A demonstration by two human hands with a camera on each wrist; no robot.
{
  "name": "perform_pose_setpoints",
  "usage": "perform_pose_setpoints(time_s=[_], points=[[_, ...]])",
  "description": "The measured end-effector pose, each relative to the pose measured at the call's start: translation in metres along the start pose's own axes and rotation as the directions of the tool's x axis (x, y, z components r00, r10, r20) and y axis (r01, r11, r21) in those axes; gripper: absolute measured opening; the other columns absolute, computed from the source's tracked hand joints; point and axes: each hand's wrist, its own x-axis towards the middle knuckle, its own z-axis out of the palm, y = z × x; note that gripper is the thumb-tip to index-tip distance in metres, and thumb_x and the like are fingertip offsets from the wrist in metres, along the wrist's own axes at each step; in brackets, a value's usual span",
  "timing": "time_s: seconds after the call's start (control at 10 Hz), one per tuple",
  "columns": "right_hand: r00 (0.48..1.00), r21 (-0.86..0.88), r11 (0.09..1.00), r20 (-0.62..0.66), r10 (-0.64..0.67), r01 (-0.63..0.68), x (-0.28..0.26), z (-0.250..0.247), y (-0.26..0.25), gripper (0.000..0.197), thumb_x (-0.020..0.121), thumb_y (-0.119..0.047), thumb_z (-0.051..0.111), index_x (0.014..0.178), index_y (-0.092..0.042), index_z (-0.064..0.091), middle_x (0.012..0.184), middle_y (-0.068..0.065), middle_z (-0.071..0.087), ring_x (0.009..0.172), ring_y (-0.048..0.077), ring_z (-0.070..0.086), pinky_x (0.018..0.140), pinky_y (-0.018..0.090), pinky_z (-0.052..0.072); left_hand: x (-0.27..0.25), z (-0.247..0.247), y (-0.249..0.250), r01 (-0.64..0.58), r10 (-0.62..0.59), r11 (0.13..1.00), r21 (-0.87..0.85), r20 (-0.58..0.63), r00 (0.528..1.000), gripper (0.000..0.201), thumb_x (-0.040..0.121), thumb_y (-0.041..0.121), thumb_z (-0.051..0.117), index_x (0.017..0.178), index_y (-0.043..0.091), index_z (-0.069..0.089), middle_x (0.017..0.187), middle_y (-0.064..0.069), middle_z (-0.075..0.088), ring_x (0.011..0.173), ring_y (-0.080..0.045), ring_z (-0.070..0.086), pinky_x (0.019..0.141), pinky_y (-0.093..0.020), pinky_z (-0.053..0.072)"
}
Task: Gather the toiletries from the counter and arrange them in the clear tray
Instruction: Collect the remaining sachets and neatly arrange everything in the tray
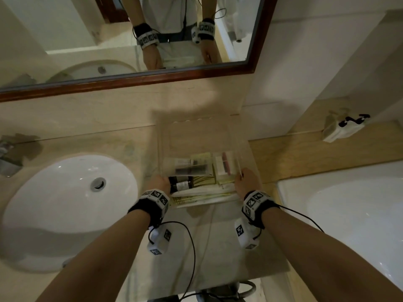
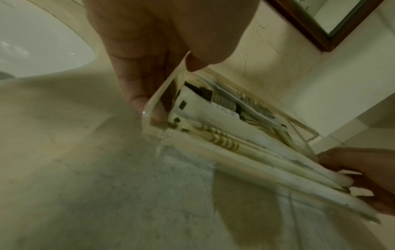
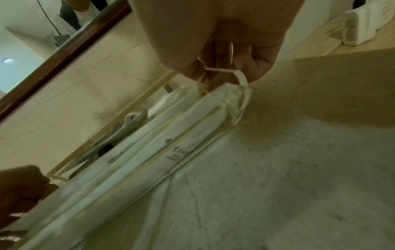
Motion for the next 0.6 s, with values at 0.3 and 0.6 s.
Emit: perform_pose_setpoints(time_s=[0.3, 0.6], points=[[1.000, 0.000, 1.000, -0.008, 0.008, -0.008, 0.013, -0.004, -0.011, 0.012, 0.095, -0.012, 0.040, 0.087, -0.005, 0.047, 0.087, 0.010, 0.047, 0.076, 0.022, 0.045, 0.064, 0.029, 0.033, 0.005, -0.006, 0.014, 0.091, -0.104, 0.919, -0.384, -0.015, 0.994, 0.054, 0.095, 0.039, 0.042, 0.050, 0.010, 0.037, 0.050, -0.005, 0.038, 0.045, -0.019, 0.035, 0.044, -0.024, 0.023], [0.939, 0.015, 0.950, 0.156, 0.307, -0.313, 0.009, -0.006, -0.011, 0.052, 0.097, -0.040, 0.037, 0.129, 0.000, 0.045, 0.132, 0.019, 0.051, 0.113, 0.033, 0.053, 0.090, 0.035, 0.041, 0.014, 0.004, -0.003, 0.197, -0.121, 0.918, -0.344, 0.229, 0.966, 0.044, 0.098, 0.029, 0.038, 0.133, 0.003, 0.043, 0.129, -0.021, 0.055, 0.096, -0.033, 0.062, 0.075, -0.033, 0.053]])
